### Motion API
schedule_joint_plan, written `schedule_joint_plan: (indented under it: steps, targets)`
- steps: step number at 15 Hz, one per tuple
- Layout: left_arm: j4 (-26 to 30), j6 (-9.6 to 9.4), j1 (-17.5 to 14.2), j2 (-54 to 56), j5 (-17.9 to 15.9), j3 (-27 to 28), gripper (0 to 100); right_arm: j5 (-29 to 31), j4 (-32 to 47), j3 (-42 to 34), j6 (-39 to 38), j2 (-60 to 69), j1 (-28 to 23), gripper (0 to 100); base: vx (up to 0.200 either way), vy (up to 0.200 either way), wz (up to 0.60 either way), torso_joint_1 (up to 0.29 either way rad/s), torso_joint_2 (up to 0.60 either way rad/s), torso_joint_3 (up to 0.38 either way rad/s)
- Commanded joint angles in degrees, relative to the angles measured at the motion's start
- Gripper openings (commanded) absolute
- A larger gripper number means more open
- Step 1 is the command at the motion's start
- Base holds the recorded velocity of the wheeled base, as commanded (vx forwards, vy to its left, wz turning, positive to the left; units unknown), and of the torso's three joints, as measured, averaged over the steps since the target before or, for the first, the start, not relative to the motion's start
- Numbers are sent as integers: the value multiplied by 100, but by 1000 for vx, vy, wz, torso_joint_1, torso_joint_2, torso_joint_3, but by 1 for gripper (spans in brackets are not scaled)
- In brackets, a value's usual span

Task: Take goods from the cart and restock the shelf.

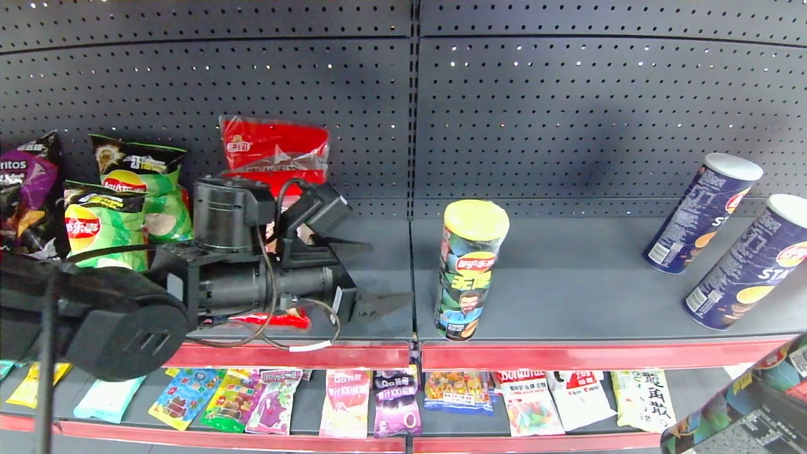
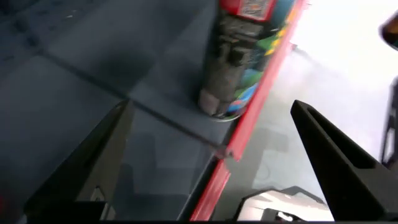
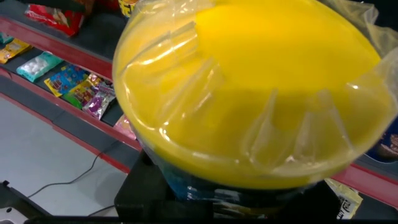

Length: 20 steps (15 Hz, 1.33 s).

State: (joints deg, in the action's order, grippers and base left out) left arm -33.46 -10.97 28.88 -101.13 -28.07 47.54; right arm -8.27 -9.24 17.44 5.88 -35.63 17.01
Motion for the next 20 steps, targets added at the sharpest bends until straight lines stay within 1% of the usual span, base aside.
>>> schedule_joint_plan:
  steps: [1, 2, 3, 5, 6, 7, 8, 10, 11, 12, 13, 15, 16, 17, 18, 19, 20]
  targets:
    - [-2, 412, -111, 1017, 478, -588, 100, 0, 1, -4, 1, -93, 4, 0, 0, 0, 0, 0, 0, 0]
    - [-2, 543, -111, 1272, 637, -764, 100, 0, 1, -4, 1, -119, 4, 0, 0, 0, 0, 0, 0, 0]
    - [-2, 702, -111, 1729, 1041, -1160, 100, -8, 1, -13, -16, -163, 4, 0, 0, 0, 0, 0, 0, 0]
    - [6, 842, -190, 2344, 1841, -1713, 100, 0, -8, -39, -113, -216, 4, 0, 0, 0, 0, 0, 0, 0]
    - [6, 860, -286, 2599, 2263, -1951, 100, 0, -8, -39, -113, -225, 4, 0, 0, 0, 0, 0, 0, 0]
    - [24, 877, -392, 2880, 2614, -2170, 100, 0, 1, -31, -122, -234, 4, 0, 0, 0, 0, 0, 0, 0]
    - [24, 895, -524, 3082, 2790, -2355, 100, 0, -8, -31, -122, -251, 4, 0, 0, 0, 0, 0, 0, 0]
    - [138, 904, -814, 3574, 2816, -2663, 100, 18, -25, -31, -122, -313, 4, 0, 0, 0, 0, 0, 0, 0]
    - [182, 895, -972, 3776, 2904, -2724, 100, 27, -25, -22, -122, -339, -4, 0, 0, 0, 0, 0, 0, 0]
    - [499, 886, -1218, 4014, 3124, -2742, 100, 36, -25, -31, -122, -383, -13, 0, 0, 0, 0, 0, 0, 0]
    - [797, 886, -1367, 4189, 3238, -2750, 100, 36, -34, 13, -113, -445, -83, 0, 0, 0, 0, 0, 0, 0]
    - [885, 860, -1508, 4374, 3238, -2812, 100, 27, -52, 101, -113, -585, -127, 0, 0, 0, 0, 0, 0, 0]
    - [894, 746, -1596, 4339, 3247, -2812, 100, 27, -52, 119, -113, -594, -127, 0, 0, 0, 0, 0, 0, 0]
    - [894, 420, -1614, 4295, 3265, -2812, 100, 36, -52, 110, -113, -585, -127, 0, 0, 0, 0, 0, 0, 0]
    - [885, 157, -1675, 4251, 3282, -2812, 100, 36, -52, 101, -113, -576, -127, 0, 0, 0, 0, 0, 0, 0]
    - [885, 69, -1728, 4233, 3273, -2794, 100, 36, -52, 101, -113, -585, -127, 0, 0, 0, 0, 0, 0, 0]
    - [885, 69, -1745, 4225, 3273, -2786, 100, 36, -52, 101, -113, -585, -127, 0, 0, 0, 0, 0, 0, 0]
